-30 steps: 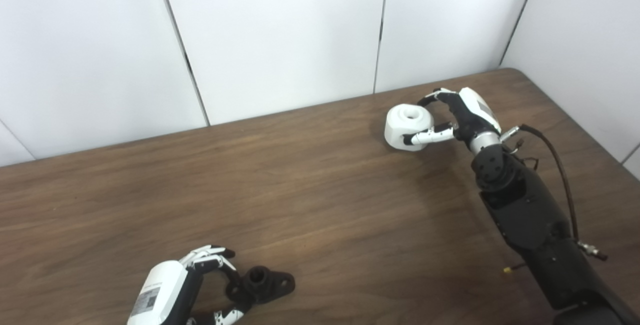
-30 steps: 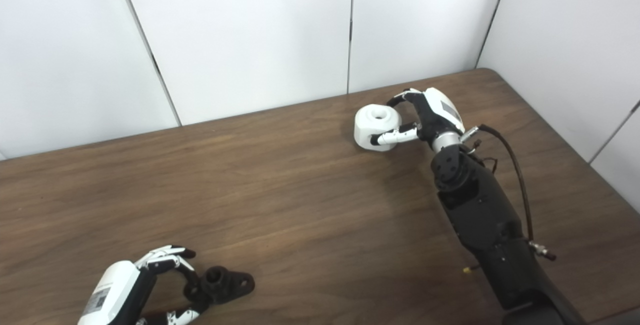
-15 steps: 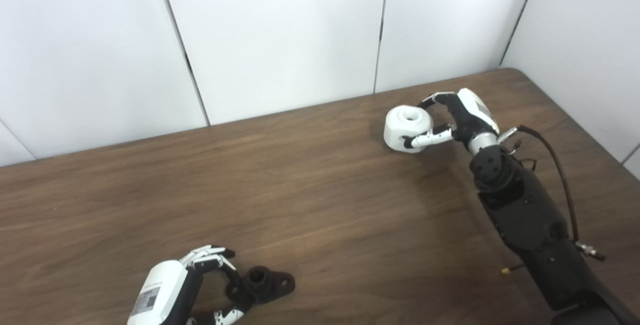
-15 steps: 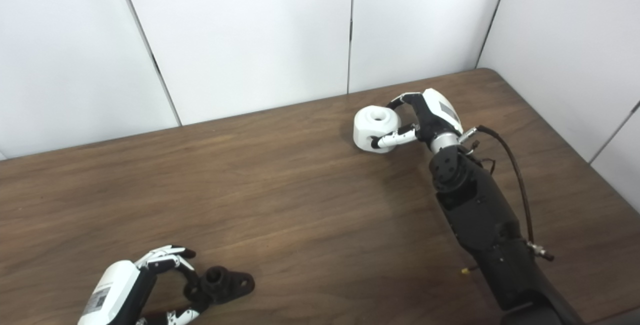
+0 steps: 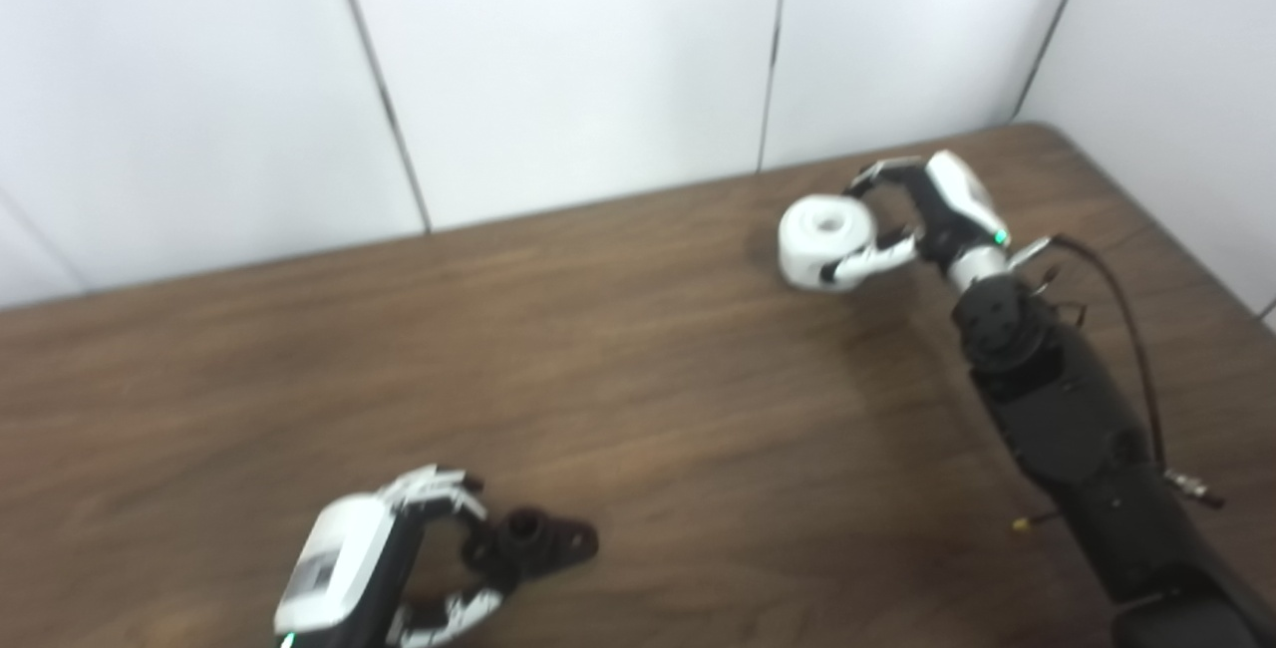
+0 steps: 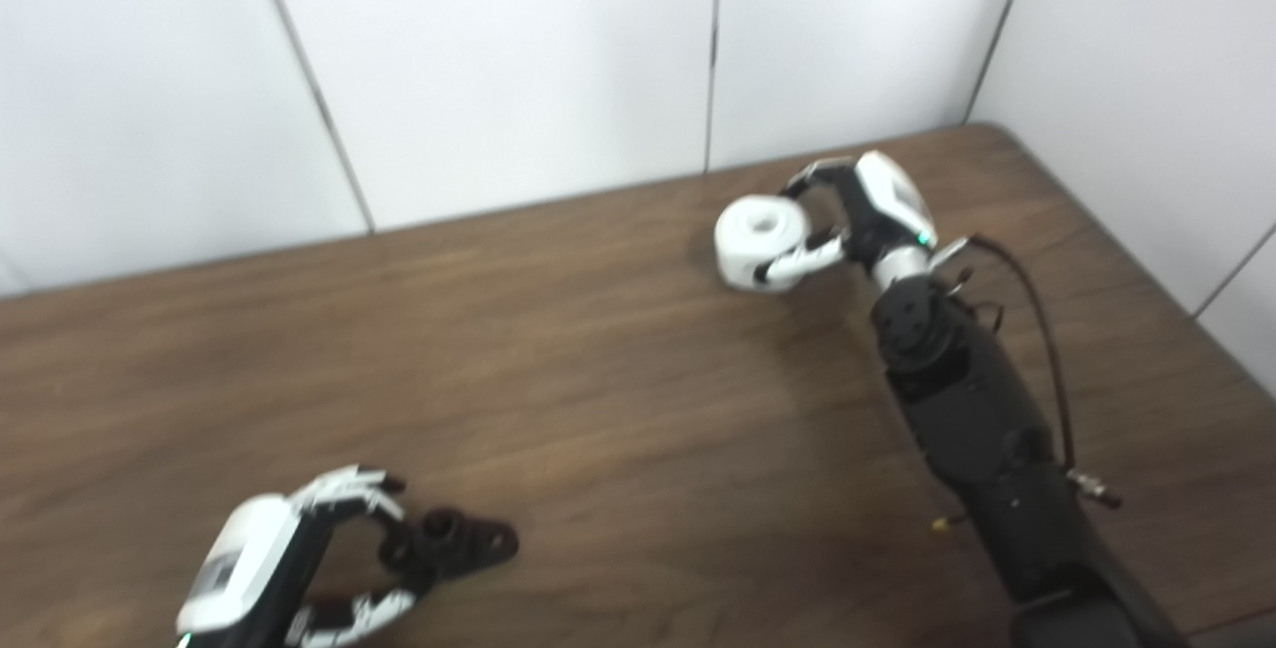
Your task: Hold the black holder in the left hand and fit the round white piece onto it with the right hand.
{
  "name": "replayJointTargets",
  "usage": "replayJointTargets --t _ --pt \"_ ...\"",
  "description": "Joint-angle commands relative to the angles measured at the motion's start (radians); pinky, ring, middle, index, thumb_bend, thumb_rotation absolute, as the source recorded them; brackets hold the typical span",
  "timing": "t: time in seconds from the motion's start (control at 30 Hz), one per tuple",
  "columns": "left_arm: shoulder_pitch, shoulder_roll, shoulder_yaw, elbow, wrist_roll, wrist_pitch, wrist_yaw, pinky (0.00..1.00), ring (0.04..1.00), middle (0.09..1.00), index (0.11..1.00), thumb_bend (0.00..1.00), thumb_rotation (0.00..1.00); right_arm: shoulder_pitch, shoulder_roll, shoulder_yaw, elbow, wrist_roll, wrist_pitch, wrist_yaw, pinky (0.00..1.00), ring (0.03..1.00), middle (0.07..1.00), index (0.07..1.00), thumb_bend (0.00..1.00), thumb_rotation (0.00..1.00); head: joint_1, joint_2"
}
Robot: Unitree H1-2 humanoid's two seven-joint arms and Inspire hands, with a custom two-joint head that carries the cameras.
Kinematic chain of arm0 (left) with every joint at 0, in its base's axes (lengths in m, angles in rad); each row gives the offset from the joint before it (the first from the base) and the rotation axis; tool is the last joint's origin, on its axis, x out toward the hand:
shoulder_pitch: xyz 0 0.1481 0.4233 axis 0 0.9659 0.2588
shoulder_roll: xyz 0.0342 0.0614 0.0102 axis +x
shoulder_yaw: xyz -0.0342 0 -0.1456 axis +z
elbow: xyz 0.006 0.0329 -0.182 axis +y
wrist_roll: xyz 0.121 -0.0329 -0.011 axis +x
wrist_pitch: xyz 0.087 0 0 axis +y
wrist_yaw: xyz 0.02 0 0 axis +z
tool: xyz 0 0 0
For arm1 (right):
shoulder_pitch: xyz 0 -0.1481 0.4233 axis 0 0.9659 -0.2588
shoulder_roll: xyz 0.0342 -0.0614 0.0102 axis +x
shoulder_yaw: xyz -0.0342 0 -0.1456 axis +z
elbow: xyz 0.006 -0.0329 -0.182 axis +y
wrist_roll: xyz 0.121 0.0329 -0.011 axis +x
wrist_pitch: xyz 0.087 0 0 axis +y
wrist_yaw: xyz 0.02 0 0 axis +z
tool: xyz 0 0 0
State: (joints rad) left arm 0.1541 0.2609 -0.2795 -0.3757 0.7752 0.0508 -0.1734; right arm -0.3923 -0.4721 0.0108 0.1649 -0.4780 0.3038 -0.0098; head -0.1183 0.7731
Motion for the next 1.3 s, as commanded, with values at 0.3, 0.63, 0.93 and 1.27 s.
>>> replayJointTargets --t 0.3,0.63,0.93,1.27 --pt "0.014 -0.036 -0.027 0.006 0.058 0.071 -0.052 0.83 0.873 0.786 0.488 0.52 0.05 -0.018 -0.074 -0.019 -0.016 0.000 -0.087 -0.018 0.87 0.875 0.779 0.483 0.52 0.13 0.071 0.033" --pt "-0.005 -0.056 -0.050 -0.001 0.099 0.097 -0.069 0.85 0.879 0.786 0.488 0.52 0.05 -0.013 -0.096 -0.022 -0.060 0.008 -0.081 0.017 0.85 0.885 0.784 0.485 0.52 0.13 0.142 0.075" --pt "-0.013 -0.065 -0.064 -0.008 0.113 0.123 -0.083 0.85 0.889 0.791 0.489 0.52 0.05 -0.003 -0.104 -0.018 -0.116 0.005 -0.079 0.041 0.85 0.881 0.779 0.484 0.52 0.13 0.177 0.093" --pt "-0.010 -0.079 -0.063 -0.008 0.096 0.130 -0.074 0.85 0.882 0.789 0.489 0.52 0.05 -0.005 -0.095 -0.023 -0.134 -0.001 -0.073 0.056 0.86 0.883 0.774 0.484 0.52 0.13 0.183 0.092"
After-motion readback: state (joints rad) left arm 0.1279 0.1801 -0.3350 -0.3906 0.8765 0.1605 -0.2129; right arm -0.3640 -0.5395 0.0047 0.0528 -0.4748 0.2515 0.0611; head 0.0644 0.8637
